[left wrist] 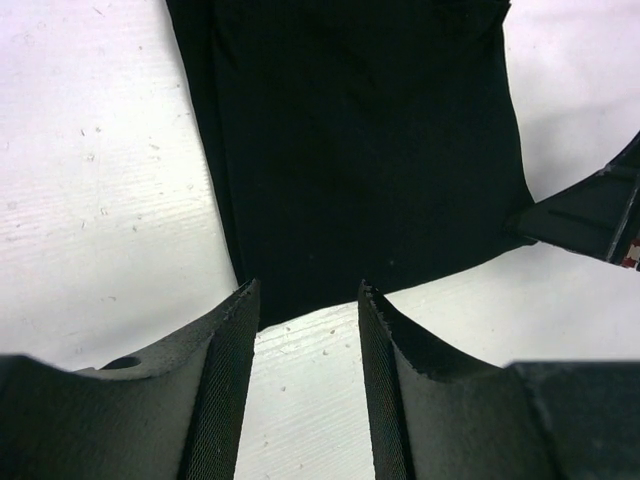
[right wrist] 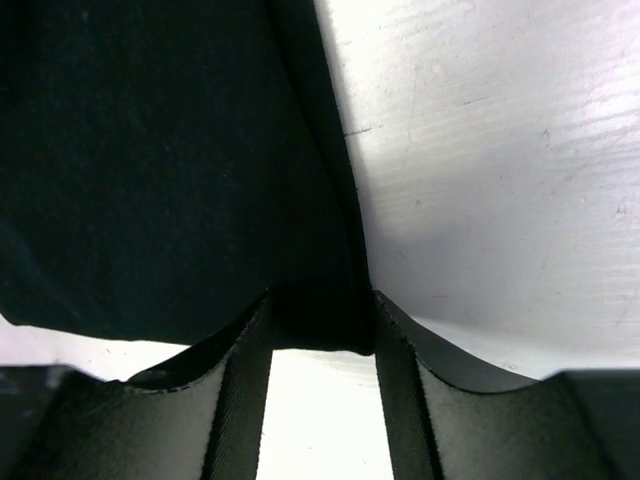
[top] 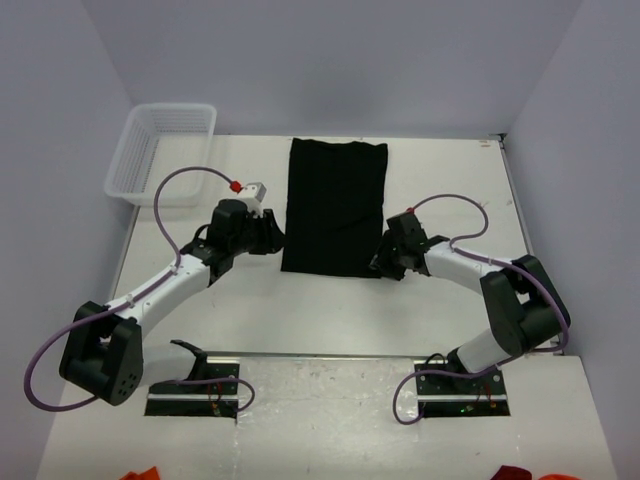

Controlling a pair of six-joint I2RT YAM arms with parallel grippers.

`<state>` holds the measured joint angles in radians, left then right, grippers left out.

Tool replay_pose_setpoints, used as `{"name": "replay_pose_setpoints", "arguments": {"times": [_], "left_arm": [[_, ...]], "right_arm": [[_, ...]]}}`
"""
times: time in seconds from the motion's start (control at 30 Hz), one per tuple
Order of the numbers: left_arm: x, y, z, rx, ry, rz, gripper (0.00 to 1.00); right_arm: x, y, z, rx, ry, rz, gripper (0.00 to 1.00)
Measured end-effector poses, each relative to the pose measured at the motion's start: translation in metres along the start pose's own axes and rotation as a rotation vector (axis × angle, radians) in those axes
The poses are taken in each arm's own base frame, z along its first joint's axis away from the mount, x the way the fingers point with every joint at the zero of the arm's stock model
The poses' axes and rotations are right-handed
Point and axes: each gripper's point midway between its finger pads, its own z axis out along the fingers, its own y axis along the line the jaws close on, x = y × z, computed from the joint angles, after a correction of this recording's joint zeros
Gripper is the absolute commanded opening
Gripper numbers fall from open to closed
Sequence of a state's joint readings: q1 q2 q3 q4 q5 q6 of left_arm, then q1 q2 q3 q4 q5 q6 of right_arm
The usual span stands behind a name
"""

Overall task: Fold and stack the t-shirts
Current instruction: Grab one side of the 2/3 rectangular tshirt with both arms

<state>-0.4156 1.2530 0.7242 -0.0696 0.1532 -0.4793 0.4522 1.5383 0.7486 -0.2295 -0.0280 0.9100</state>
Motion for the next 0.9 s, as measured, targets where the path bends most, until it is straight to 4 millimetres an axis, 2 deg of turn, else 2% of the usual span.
{"name": "replay_pose_setpoints", "arguments": {"times": [0.2, 0.23, 0.27, 0.37, 0.43, 0.47, 0.5, 0.63, 0.77, 0.9], "left_arm": [[0.006, 0.005, 0.0, -0.024, 0.02, -0.014, 0.47], [0.007, 0.006, 0.0, -0.032, 0.023, -0.021, 0.47], [0.008, 0.008, 0.001, -0.04, 0.026, -0.029, 0.47], [0.017, 0.017, 0.004, -0.085, 0.054, -0.055, 0.49], [0.026, 0.024, 0.007, -0.12, 0.086, -0.076, 0.5], [0.031, 0.027, 0.007, -0.136, 0.102, -0.08, 0.57], [0.034, 0.03, 0.008, -0.148, 0.116, -0.085, 0.59], [0.048, 0.037, 0.01, -0.186, 0.161, -0.107, 0.61], [0.053, 0.039, 0.01, -0.2, 0.175, -0.105, 0.66], [0.059, 0.042, 0.009, -0.206, 0.189, -0.106, 0.68]], "right_arm": [[0.005, 0.001, 0.0, 0.006, -0.001, 0.01, 0.35], [0.007, 0.0, 0.0, 0.008, 0.001, 0.012, 0.3], [0.009, 0.0, 0.0, 0.01, 0.003, 0.015, 0.19], [0.015, -0.003, 0.001, 0.018, 0.012, 0.024, 0.01], [0.016, -0.003, 0.0, 0.019, 0.012, 0.032, 0.0], [0.016, -0.003, 0.0, 0.02, 0.011, 0.037, 0.0], [0.016, -0.003, 0.0, 0.02, 0.011, 0.039, 0.0], [0.016, -0.004, 0.001, 0.025, 0.006, 0.04, 0.0], [0.016, -0.004, 0.001, 0.027, 0.002, 0.039, 0.0], [0.015, -0.004, 0.001, 0.028, 0.001, 0.039, 0.0]]}}
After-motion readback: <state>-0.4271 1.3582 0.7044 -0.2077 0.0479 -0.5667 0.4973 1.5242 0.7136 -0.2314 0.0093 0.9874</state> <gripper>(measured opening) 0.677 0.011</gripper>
